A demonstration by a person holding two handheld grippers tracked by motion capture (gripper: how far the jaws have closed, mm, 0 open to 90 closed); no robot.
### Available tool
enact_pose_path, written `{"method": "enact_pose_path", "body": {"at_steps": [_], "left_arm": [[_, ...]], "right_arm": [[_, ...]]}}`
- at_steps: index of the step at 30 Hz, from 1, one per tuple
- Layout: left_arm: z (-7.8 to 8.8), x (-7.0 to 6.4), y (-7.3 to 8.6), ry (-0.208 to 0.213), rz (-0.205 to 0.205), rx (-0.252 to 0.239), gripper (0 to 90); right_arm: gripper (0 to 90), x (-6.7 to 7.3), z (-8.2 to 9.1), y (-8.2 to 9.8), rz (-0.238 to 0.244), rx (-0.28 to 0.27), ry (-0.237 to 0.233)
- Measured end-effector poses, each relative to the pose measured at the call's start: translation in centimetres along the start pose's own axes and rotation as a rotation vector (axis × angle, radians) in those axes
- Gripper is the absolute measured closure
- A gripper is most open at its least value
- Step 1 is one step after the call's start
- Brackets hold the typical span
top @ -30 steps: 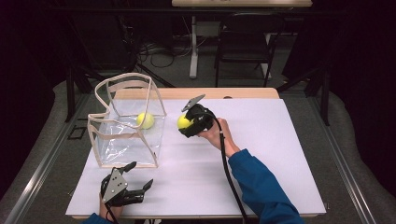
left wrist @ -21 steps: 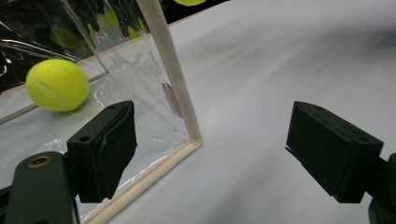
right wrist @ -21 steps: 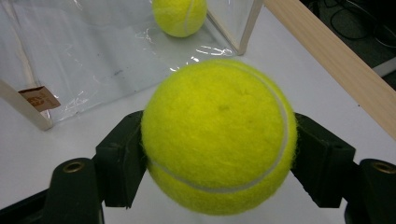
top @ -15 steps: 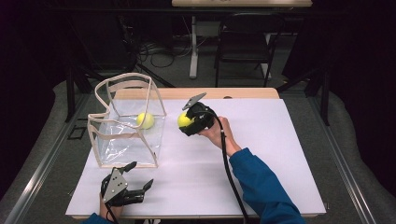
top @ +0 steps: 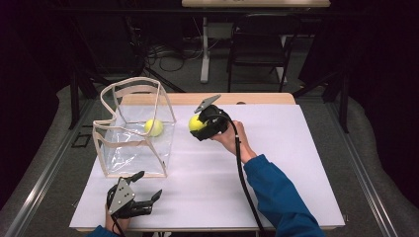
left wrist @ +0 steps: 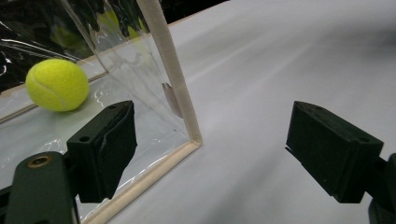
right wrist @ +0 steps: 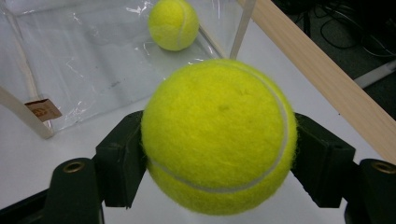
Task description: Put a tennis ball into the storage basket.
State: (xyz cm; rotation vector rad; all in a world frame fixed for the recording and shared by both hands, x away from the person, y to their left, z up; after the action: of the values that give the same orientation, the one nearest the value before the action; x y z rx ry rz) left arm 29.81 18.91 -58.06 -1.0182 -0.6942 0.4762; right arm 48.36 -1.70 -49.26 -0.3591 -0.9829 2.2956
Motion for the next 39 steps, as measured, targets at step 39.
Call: {"method": "enact_pose_path", "body": {"at_steps": [39], "left_arm": [[-0.1,0.0,0.0,0.002,0.004,-0.001,15.9]], "right_arm": [[26.4,-0.1,2.5,-2.5,0.011,-0.058,0.003]]}}
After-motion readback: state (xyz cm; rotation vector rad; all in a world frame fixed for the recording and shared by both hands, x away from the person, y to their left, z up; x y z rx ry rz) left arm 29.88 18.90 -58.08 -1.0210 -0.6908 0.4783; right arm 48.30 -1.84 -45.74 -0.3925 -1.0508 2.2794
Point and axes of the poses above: each handheld gripper's, and its own axes: z roughly backward along the jaws, y roughly out of its underside, x roughly to its left, the point moved 7 cm from there along -z, roughly forward along the jaws, and after that the axes turned 9 degrees about -z, right-handed, at the moved point
